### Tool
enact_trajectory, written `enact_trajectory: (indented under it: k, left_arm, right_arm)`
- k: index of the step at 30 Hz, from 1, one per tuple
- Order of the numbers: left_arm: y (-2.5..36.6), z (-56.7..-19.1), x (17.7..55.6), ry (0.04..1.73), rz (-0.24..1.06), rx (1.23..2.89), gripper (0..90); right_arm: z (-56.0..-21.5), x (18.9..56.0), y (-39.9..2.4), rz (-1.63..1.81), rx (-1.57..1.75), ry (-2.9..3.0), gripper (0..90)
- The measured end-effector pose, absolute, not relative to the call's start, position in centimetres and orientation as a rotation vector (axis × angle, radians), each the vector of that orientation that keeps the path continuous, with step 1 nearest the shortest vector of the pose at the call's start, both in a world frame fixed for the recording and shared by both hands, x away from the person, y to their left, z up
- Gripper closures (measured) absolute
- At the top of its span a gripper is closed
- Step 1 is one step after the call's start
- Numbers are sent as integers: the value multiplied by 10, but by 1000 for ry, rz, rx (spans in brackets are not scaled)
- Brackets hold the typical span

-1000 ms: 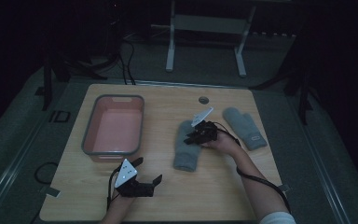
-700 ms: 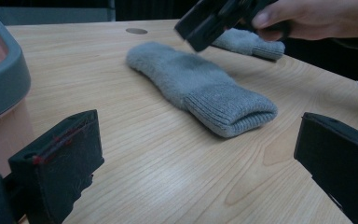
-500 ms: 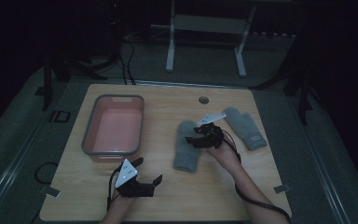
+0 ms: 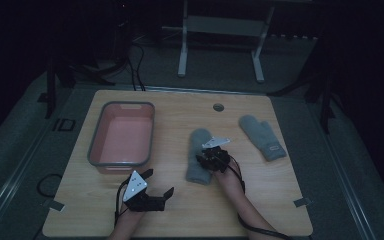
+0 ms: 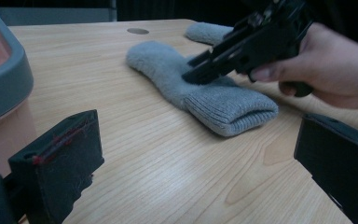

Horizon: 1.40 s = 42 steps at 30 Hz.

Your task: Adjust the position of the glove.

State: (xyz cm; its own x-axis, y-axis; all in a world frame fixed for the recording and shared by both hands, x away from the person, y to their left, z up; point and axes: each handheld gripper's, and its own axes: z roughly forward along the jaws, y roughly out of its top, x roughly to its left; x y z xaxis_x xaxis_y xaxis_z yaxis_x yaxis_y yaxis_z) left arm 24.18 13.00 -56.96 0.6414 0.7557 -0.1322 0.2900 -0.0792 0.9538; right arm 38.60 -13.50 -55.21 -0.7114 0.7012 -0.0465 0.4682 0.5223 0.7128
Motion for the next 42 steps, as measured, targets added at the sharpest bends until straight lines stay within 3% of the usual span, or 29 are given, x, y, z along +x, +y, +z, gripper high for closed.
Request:
enact_trajectory:
  k: [3, 15, 28, 30, 37, 42]
  left_arm:
    - [130, -570, 242, 871, 481, 1657, 13]
    - [129, -570, 242, 868, 484, 1661, 13]
    - [130, -570, 242, 868, 479, 1660, 13]
    - [130, -570, 242, 868, 477, 1660, 13]
    - [130, -570, 242, 871, 474, 1659, 13]
    - [129, -570, 242, 866, 477, 1664, 13]
  right_arm:
    - [-550, 390, -140, 1061, 966, 2476, 851]
    - [-511, 357, -136, 1232, 857, 2470, 864]
    - [-554, 374, -134, 1204, 915, 2542, 858]
    - [-553, 374, -134, 1215, 914, 2544, 825]
    - [-531, 369, -139, 1222, 824, 2534, 504]
    - [-510, 371, -156, 1213, 855, 2486, 369]
